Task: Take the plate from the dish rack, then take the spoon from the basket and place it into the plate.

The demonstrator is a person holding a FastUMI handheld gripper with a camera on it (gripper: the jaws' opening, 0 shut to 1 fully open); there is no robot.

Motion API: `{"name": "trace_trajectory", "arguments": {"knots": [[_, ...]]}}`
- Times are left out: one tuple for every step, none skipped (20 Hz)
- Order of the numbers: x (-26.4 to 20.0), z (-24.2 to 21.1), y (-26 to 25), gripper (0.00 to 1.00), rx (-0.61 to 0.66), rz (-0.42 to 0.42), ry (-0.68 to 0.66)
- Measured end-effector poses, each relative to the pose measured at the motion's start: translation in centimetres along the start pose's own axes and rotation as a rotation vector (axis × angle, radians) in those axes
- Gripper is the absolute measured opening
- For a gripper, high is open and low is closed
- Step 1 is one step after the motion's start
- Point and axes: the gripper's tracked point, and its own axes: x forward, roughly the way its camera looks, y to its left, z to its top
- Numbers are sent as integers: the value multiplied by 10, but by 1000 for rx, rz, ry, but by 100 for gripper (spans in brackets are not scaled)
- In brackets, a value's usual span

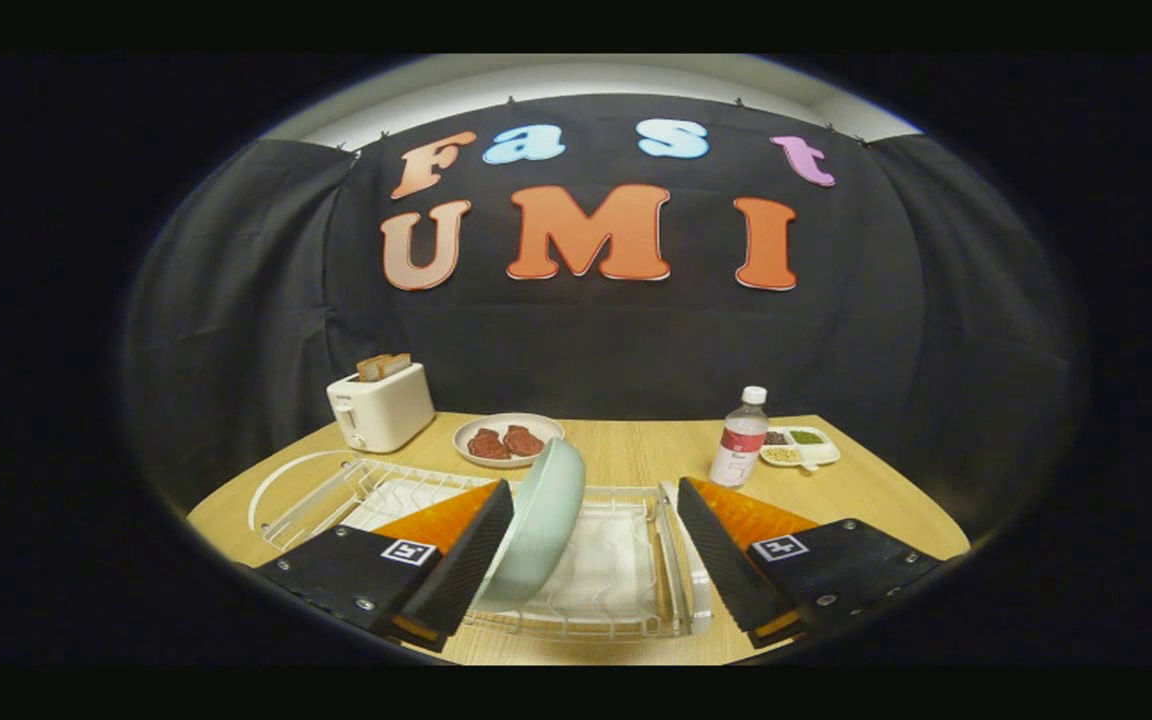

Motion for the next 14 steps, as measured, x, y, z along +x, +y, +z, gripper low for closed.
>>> {"name": "trace_trajectory", "arguments": {"knots": [[6, -7, 2, 98, 10, -1, 26], [9, -13, 4, 98, 19, -3, 49], [13, -19, 6, 98, 30, -4, 71], [16, -24, 9, 95, 40, -1, 89], [20, -27, 13, 92, 55, -1, 110], [24, -33, 16, 84, 73, 7, 130], [27, -36, 22, 80, 92, 21, 146], [30, -38, 28, 72, 115, 30, 169], [31, -44, 31, 66, 139, 27, 208], [37, -49, 28, 47, 165, -6, 235], [34, -53, 26, 42, 190, -34, 273], [34, -55, 25, 39, 199, -58, 300], [31, -56, 25, 37, 198, -81, 308], [30, -54, 24, 34, 190, -102, 306]]}}
